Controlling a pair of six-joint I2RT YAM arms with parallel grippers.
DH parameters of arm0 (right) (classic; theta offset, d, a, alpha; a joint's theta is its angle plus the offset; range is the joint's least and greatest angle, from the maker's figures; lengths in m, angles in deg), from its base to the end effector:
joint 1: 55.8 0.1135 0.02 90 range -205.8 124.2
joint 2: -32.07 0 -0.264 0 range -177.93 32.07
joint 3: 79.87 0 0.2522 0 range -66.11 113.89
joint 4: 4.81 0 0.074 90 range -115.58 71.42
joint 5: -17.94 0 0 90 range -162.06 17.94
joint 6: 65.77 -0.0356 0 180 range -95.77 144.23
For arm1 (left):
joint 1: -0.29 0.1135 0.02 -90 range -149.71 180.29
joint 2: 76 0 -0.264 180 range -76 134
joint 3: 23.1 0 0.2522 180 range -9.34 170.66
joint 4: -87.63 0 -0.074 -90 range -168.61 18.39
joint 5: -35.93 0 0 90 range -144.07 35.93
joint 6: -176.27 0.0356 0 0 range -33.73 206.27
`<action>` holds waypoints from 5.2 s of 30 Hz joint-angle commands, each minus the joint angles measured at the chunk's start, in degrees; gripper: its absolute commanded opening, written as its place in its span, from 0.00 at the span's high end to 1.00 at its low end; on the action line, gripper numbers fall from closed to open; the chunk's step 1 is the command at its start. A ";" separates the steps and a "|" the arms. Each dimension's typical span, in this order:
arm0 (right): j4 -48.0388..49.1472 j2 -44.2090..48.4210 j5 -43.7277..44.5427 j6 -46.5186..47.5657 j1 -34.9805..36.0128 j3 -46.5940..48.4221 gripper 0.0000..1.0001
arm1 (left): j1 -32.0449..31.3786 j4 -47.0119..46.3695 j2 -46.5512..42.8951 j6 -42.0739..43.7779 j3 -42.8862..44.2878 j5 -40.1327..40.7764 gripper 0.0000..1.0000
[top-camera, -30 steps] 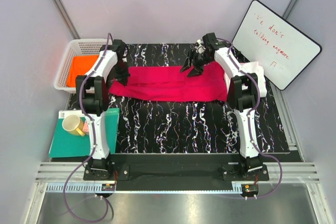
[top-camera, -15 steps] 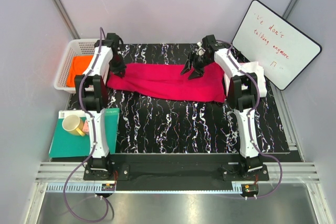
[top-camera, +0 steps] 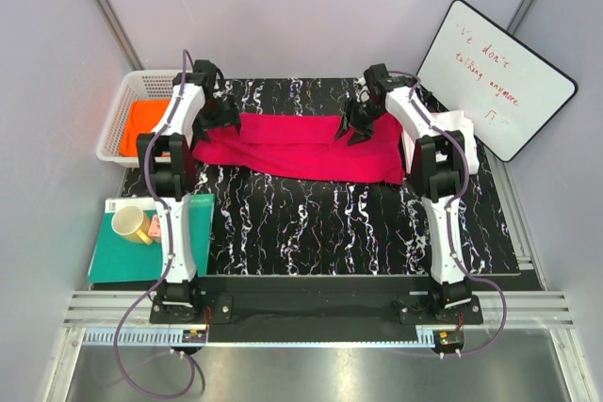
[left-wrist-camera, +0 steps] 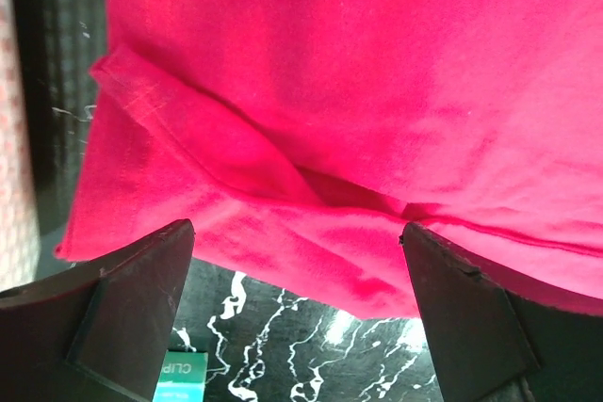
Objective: Fold and stack the t-shirts
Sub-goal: Fold the other side of the tshirt into a rectangle, then rotate the tshirt 90 degrees
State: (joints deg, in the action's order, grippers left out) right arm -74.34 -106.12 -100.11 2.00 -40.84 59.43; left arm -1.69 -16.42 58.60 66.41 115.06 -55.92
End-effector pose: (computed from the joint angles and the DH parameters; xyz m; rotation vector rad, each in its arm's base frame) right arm 0.4862 0.1472 0.1964 0.0449 2.8263 0.8400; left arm 0.4899 -0.0181 0.2127 -0.4348 2.8097 -0.1285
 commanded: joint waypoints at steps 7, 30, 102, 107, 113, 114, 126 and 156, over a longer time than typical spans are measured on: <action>-0.48 11.62 7.40 2.55 0.51 -9.33 0.80 | -4.52 -5.86 -8.92 8.95 -4.25 0.17 1.00; -8.91 -0.31 23.38 6.24 0.16 0.56 1.00 | -6.81 5.83 9.00 9.22 7.17 12.75 1.00; 4.26 -22.03 17.51 -6.24 -7.76 27.12 1.00 | -14.54 7.06 0.75 9.57 -19.79 2.39 1.00; 7.77 -24.85 15.32 -6.32 -6.26 32.32 1.00 | -17.09 7.85 -2.76 10.19 -24.02 -4.29 1.00; 16.91 -24.76 13.03 -6.59 -4.24 31.88 1.00 | -23.15 11.01 -4.44 10.63 -22.19 -11.95 1.00; 18.66 -24.67 12.85 -6.85 -4.06 31.96 1.00 | -23.77 11.37 -4.88 10.45 -22.10 -12.30 1.00; 19.73 3.51 10.22 -4.03 -4.68 8.36 1.00 | -23.51 8.74 -16.55 7.73 -23.67 1.76 1.00; 39.85 63.49 -14.22 -28.45 11.21 -92.04 0.05 | -17.62 -5.86 -52.16 -3.70 -57.78 -11.95 0.01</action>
State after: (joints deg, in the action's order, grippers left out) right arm -41.41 -41.46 -113.73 -20.65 -33.84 -29.94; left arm -18.74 -20.55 8.57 63.26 58.50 -67.11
